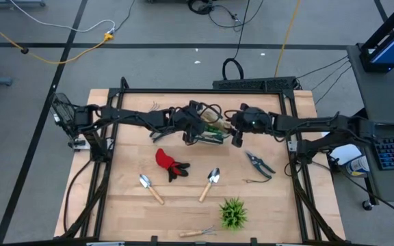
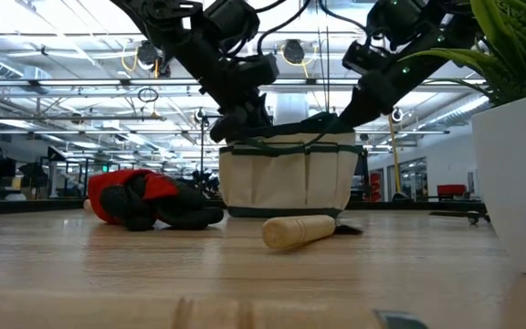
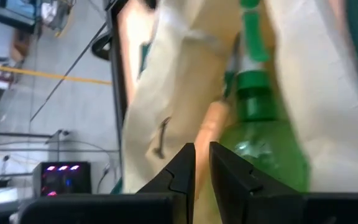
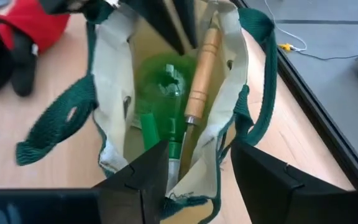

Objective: Pick & Place Garden tools in Gardening bag
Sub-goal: Put the bottom left brown trowel into the gardening bag

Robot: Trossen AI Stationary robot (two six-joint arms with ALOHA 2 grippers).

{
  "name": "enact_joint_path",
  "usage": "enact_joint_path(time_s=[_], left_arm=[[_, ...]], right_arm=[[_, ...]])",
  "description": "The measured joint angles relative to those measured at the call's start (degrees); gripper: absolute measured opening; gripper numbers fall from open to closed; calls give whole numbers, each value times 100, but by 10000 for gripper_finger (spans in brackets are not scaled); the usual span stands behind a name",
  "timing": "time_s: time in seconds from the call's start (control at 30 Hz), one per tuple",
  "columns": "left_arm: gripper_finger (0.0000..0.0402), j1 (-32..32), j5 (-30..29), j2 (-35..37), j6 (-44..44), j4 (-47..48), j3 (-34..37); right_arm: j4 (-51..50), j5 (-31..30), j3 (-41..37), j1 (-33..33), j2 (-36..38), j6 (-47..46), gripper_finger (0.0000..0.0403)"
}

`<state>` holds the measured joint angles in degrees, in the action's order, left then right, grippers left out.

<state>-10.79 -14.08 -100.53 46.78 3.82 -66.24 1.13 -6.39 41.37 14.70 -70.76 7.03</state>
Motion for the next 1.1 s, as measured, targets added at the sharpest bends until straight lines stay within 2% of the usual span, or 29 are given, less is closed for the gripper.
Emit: enact_joint_path(time_s=[0.17, 0.43, 0.57, 0.7, 0.8, 0.97, 1.1], left_arm=[[51, -86, -90, 0, 1, 223, 0], [59, -177, 10, 0, 381, -79, 0], [96, -179, 66, 0, 416, 46, -121], [146, -205, 235, -29, 546, 665, -479], [165, -278, 445, -81, 518, 922, -680], [142, -421, 1052, -147, 335, 1076, -823], [111, -491, 1169, -209, 382, 1103, -823]], right_arm=[[109, -588, 2, 0, -23, 266, 114], [119, -389, -1, 35, 2, 482, 8], [120, -389, -1, 35, 2, 572, 11], [122, -385, -1, 35, 2, 611, 3], [122, -385, -1, 33, 2, 631, 3], [156, -382, -1, 33, 2, 633, 1], [206, -382, -1, 33, 2, 633, 1]])
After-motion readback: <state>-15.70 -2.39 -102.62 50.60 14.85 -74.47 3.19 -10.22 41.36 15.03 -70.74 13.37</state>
